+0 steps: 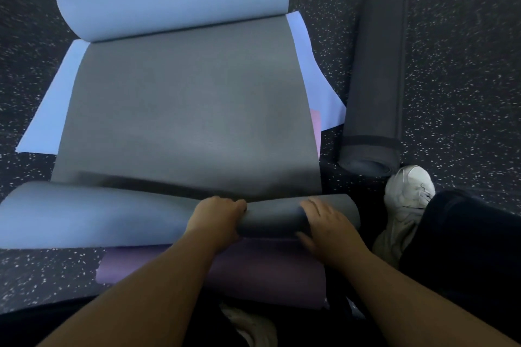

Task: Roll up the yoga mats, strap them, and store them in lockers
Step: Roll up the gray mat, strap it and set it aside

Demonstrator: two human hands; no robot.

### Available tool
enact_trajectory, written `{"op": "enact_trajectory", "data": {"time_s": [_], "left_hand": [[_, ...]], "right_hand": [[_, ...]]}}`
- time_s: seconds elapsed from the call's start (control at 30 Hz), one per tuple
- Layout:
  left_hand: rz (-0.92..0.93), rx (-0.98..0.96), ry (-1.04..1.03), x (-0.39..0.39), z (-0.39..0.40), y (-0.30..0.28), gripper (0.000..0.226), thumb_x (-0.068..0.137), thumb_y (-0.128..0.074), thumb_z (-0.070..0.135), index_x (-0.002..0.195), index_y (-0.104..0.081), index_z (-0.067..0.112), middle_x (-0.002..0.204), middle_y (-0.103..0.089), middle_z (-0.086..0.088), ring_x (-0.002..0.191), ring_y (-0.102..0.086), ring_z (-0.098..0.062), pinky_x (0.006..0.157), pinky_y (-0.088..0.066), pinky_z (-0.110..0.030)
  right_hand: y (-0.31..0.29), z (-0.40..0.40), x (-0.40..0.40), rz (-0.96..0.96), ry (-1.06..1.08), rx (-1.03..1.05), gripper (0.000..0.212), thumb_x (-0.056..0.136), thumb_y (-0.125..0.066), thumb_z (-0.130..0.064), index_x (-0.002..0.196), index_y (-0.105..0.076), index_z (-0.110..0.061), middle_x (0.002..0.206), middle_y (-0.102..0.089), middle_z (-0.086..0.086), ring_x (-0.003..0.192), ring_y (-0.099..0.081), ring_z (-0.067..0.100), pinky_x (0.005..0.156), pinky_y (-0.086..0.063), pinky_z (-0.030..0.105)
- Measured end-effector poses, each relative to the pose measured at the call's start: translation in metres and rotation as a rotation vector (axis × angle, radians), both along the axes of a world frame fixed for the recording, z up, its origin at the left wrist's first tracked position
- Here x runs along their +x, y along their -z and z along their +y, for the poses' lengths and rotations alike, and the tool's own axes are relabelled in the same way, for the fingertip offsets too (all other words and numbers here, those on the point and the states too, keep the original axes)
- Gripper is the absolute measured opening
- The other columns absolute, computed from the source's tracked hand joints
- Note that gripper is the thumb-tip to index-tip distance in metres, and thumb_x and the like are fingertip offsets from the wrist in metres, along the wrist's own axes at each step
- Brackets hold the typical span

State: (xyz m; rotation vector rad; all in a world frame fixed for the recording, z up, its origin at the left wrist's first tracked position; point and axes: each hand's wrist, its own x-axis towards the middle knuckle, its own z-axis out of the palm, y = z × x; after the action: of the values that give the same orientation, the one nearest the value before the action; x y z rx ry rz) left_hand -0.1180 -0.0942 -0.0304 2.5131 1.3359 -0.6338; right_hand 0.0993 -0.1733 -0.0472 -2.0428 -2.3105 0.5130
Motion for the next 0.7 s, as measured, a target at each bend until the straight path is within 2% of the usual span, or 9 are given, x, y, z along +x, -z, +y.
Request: {"op": "enact_trajectory", "data": {"time_s": [0.13, 0.23, 0.3, 0.37, 0.43, 0.5, 0.57, 0.63, 0.7], "left_hand": [[-0.027, -0.109, -0.142, -0.005, 0.01, 0.009, 0.057, 0.08, -0.069, 0.049, 0.126, -0.045, 0.026, 0.118, -0.062, -0.001, 0.108, -0.057, -0.024, 0.083, -0.045, -0.034], [-0.083, -0.163, -0.28, -0.004, 0.014, 0.014, 0.062, 0.077, -0.073, 0.048, 0.121, -0.04, 0.019, 0.113, -0.06, -0.006, 0.105, -0.056, -0.026, 0.081, -0.045, -0.035], [-0.106, -0.13, -0.289, -0.005, 0.013, 0.019, 0.068, 0.075, -0.073, 0.054, 0.12, -0.039, 0.017, 0.116, -0.058, -0.006, 0.112, -0.052, -0.025, 0.094, -0.039, -0.034], [-0.104, -0.046, -0.228, -0.007, 0.01, 0.024, 0.075, 0.076, -0.067, 0.06, 0.129, -0.036, 0.017, 0.132, -0.051, -0.003, 0.129, -0.042, -0.021, 0.113, -0.021, -0.035], [-0.117, 0.035, -0.203, -0.009, 0.004, 0.029, 0.081, 0.078, -0.065, 0.058, 0.139, -0.035, 0.014, 0.144, -0.042, -0.003, 0.139, -0.031, -0.022, 0.118, -0.011, -0.042], [-0.191, 0.134, -0.184, -0.012, 0.001, 0.033, 0.082, 0.065, -0.082, 0.047, 0.129, -0.052, 0.006, 0.135, -0.053, -0.013, 0.13, -0.046, -0.031, 0.11, -0.029, -0.054], [-0.269, 0.218, -0.175, -0.012, 0.0, 0.039, 0.079, 0.048, -0.093, 0.036, 0.113, -0.06, 0.006, 0.118, -0.064, -0.018, 0.112, -0.06, -0.036, 0.092, -0.045, -0.061], [-0.331, 0.268, -0.165, -0.006, -0.001, 0.038, 0.07, 0.053, -0.091, 0.027, 0.11, -0.053, 0.011, 0.119, -0.062, -0.018, 0.115, -0.054, -0.034, 0.089, -0.046, -0.061], [-0.41, 0.357, -0.136, 0.003, -0.005, 0.036, 0.046, 0.072, -0.076, 0.017, 0.11, -0.05, 0.014, 0.126, -0.054, -0.016, 0.12, -0.042, -0.031, 0.091, -0.045, -0.061]], "right_hand": [[0.002, 0.005, -0.017, 0.01, 0.031, 0.056, 0.044, 0.043, -0.089, -0.018, 0.073, -0.057, -0.013, 0.077, -0.056, 0.004, 0.056, -0.055, 0.021, 0.042, -0.04, 0.027], [0.01, 0.007, -0.026, 0.032, 0.004, 0.125, 0.04, 0.041, -0.083, -0.003, 0.064, -0.053, -0.014, 0.068, -0.051, 0.002, 0.055, -0.05, 0.02, 0.044, -0.027, 0.024], [0.013, 0.007, -0.027, 0.073, 0.029, 0.13, 0.036, 0.041, -0.078, 0.0, 0.066, -0.054, -0.013, 0.071, -0.052, 0.003, 0.058, -0.051, 0.022, 0.044, -0.029, 0.025], [0.015, 0.005, -0.027, 0.104, 0.04, 0.119, 0.036, 0.042, -0.075, 0.0, 0.072, -0.058, -0.011, 0.076, -0.055, 0.004, 0.064, -0.055, 0.024, 0.044, -0.037, 0.026], [0.016, 0.005, -0.027, 0.103, 0.056, 0.09, 0.041, 0.043, -0.075, 0.001, 0.081, -0.062, -0.01, 0.084, -0.059, 0.005, 0.07, -0.058, 0.024, 0.049, -0.044, 0.026], [0.018, 0.004, -0.027, 0.094, 0.066, 0.056, 0.052, 0.044, -0.076, 0.0, 0.095, -0.065, -0.007, 0.098, -0.063, 0.008, 0.082, -0.062, 0.026, 0.06, -0.053, 0.028], [0.021, 0.004, -0.028, 0.065, 0.077, -0.008, 0.068, 0.044, -0.077, -0.004, 0.111, -0.065, -0.003, 0.115, -0.064, 0.013, 0.1, -0.064, 0.029, 0.077, -0.057, 0.033], [0.021, 0.007, -0.03, 0.048, 0.092, -0.066, 0.079, 0.046, -0.077, -0.005, 0.123, -0.061, 0.0, 0.127, -0.059, 0.017, 0.114, -0.06, 0.033, 0.089, -0.054, 0.041], [0.015, 0.015, -0.032, 0.065, 0.102, -0.131, 0.082, 0.064, -0.07, -0.004, 0.141, -0.041, 0.001, 0.148, -0.038, 0.019, 0.136, -0.039, 0.034, 0.105, -0.041, 0.048]]}}
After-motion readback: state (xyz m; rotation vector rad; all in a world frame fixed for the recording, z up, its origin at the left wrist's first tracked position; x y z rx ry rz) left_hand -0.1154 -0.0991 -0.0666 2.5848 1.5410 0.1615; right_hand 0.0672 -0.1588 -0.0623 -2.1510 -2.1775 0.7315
